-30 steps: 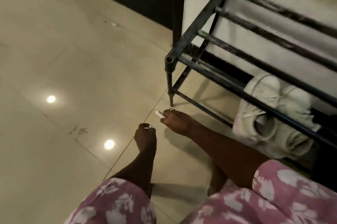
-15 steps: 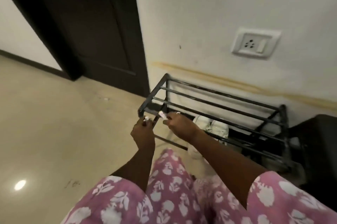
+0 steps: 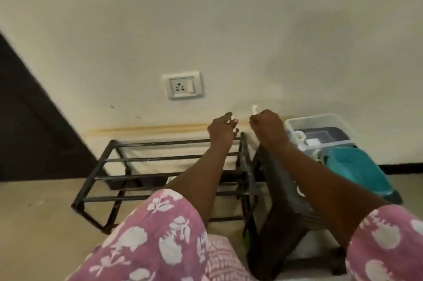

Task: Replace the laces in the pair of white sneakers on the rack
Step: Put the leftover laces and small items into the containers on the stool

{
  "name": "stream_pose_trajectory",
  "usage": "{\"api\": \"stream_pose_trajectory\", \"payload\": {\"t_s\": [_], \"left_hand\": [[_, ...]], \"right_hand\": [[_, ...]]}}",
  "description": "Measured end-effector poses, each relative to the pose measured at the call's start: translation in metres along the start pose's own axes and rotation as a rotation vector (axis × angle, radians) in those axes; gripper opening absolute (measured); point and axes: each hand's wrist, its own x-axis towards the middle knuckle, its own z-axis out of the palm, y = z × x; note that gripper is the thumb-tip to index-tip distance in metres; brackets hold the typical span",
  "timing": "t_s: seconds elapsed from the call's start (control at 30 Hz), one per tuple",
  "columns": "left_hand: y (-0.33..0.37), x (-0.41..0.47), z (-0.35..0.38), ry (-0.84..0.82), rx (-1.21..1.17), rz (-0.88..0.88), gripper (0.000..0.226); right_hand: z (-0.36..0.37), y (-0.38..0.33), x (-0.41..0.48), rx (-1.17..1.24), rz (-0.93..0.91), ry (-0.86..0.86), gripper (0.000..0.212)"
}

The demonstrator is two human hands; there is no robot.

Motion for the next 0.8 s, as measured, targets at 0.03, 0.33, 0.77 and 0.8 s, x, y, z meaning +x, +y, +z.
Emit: {"api": "stream_pose_trajectory", "payload": {"t_s": [0.03,0.33,0.77,0.8], "left_hand": [[0.007,0.005,0.024,-0.065,0.057,-0.010,0.034],[0.023,0.041,0.200,-0.543,0.796,0.303,0.044],[-0.026,0.055,0.258,-0.612,1.250,0.397,0.018],[-0.027,0.056,0.257,-0.620,1.259,0.406,0.020]], "right_hand": [[-0.008,0.023,0.001,-0.016,0.063,0.009,0.030],[-0.031,0.174,0.008,0.009,0.468,-0.209,0.028],[0.000,0.196,0.008,-0.095,0.425,-0.380,0.024],[0.000,0.195,0.009,-0.107,0.413,-0.387,0.026]]}}
